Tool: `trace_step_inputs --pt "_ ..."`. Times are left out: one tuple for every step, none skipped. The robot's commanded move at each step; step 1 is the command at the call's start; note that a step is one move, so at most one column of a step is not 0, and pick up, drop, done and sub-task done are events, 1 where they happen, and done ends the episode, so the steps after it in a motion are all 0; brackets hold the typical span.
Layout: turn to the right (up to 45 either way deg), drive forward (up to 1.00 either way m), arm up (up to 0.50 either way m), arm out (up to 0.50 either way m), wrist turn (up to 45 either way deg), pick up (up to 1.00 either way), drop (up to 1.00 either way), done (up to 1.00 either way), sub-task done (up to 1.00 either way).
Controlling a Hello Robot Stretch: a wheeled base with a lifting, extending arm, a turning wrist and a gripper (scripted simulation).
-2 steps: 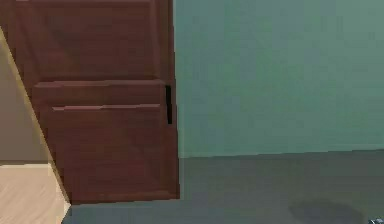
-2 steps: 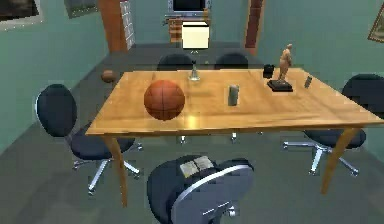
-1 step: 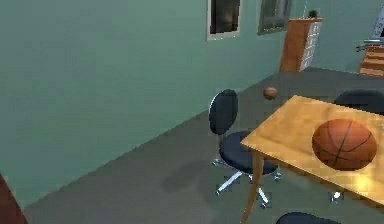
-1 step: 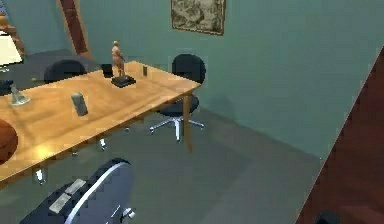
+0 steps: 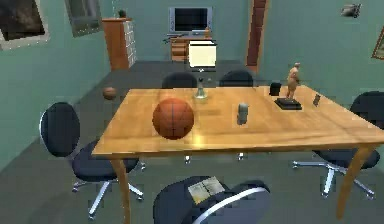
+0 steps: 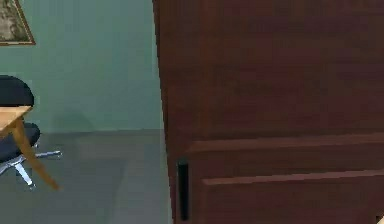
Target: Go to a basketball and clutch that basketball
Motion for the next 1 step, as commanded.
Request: trace_step_inputs --pt "45.0 0.0 0.0 0.0 0.0 0.0 0.0 0.0 0.0"
